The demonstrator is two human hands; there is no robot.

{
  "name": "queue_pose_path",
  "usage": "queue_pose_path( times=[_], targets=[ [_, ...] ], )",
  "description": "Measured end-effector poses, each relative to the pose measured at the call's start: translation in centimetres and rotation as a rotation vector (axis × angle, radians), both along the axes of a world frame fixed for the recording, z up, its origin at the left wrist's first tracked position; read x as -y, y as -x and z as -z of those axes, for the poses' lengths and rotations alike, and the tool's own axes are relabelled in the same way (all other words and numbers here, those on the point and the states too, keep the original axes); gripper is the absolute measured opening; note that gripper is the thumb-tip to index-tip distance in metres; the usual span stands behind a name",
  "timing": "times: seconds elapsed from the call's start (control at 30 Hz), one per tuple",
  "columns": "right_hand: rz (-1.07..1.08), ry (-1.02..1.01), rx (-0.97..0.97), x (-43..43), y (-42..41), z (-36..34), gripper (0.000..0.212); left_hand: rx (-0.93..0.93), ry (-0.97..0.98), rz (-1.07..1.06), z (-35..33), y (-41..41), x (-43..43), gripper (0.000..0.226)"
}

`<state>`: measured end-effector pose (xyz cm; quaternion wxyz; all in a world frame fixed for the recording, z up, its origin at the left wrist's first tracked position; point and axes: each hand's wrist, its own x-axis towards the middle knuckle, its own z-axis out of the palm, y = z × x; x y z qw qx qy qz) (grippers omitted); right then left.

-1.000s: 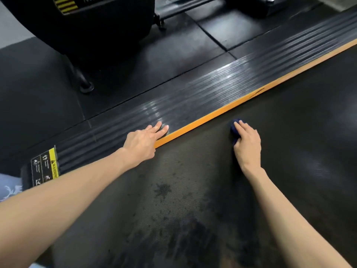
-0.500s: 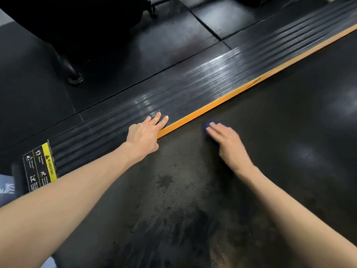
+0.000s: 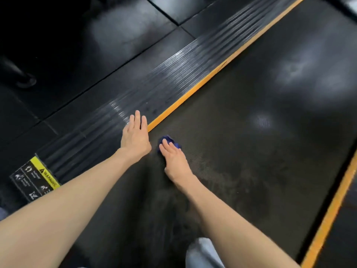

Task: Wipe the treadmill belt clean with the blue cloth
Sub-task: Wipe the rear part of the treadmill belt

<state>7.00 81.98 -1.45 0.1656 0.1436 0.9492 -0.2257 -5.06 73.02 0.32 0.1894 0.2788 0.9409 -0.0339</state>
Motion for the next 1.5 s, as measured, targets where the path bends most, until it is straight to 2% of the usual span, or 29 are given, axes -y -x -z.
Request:
queue_pose_path(
  times=[0.1, 0.27, 0.37, 0.5, 0.63, 0.73, 0.8, 0.83, 0.9, 1.0, 1.07, 1.13, 1.23, 1.33, 1.4, 1.5],
  targets=[
    [0.030, -0.031, 0.165, 0.2, 0.6, -1.5, 0.064, 0.081, -0.023, 0.120, -1.1, 0.7, 3.0, 0.083],
    [0.118, -0.041, 0.289, 2.7, -0.3, -2.1, 0.076, 0.232, 0.074, 0.249, -2.9, 3.0, 3.3, 0.091],
    [0.152, -0.055, 0.241, 2.9, -0.8, -1.4, 0.077, 0.256, 0.079, 0.247, -2.7, 3.6, 2.9, 0.087],
    [0.158, -0.092, 0.192, 3.0, -0.9, -0.8, 0.077, 0.190, 0.012, 0.159, -1.9, 2.7, 2.7, 0.075],
    [0.196, -0.107, 0.148, 3.7, -1.6, 0.0, 0.079, 0.175, -0.057, 0.140, -1.4, 2.1, 3.3, 0.082],
    [0.160, -0.075, 0.019, 2.8, -2.4, -0.2, 0.078, 0.142, -0.074, 0.149, -1.1, 1.9, 3.7, 0.086],
    [0.113, -0.182, -0.120, 1.1, -3.6, 0.0, 0.077, 0.121, -0.099, 0.127, -0.7, 1.5, 3.9, 0.087],
    [0.167, -0.295, -0.169, -0.6, -4.5, 0.6, 0.075, 0.100, -0.115, 0.118, -0.5, 1.3, 4.0, 0.087],
    [0.483, -0.435, -0.175, -4.4, -6.5, 2.2, 0.069, 0.038, -0.122, 0.118, 0.1, 1.0, 4.2, 0.085],
    [0.816, -0.416, -0.147, -7.9, -6.7, 3.5, 0.066, -0.064, -0.124, 0.115, 0.6, 0.7, 4.1, 0.078],
    [0.879, -0.363, -0.319, -7.1, -4.6, 4.0, 0.051, -0.129, -0.116, 0.103, 0.9, 0.3, 4.2, 0.075],
    [0.710, -0.281, -0.507, -3.6, -2.0, 3.9, 0.039, -0.222, -0.130, 0.121, 1.6, -0.2, 4.2, 0.071],
    [0.139, -0.139, -0.521, 3.7, 1.0, 5.1, 0.058, -0.414, -0.130, 0.161, 3.0, -0.6, 4.1, 0.063],
    [-0.148, -0.162, -0.535, 4.6, 1.1, 6.1, 0.075, -0.449, -0.133, 0.177, 3.1, -0.3, 4.1, 0.058],
    [-0.084, -0.276, -0.546, 0.6, 0.5, 6.2, 0.069, -0.421, -0.167, 0.208, 2.8, 0.4, 4.5, 0.050],
    [0.250, -0.477, -0.422, -4.6, -0.8, 4.8, 0.050, -0.309, -0.196, 0.230, 2.8, 1.2, 5.6, 0.044]
  ],
)
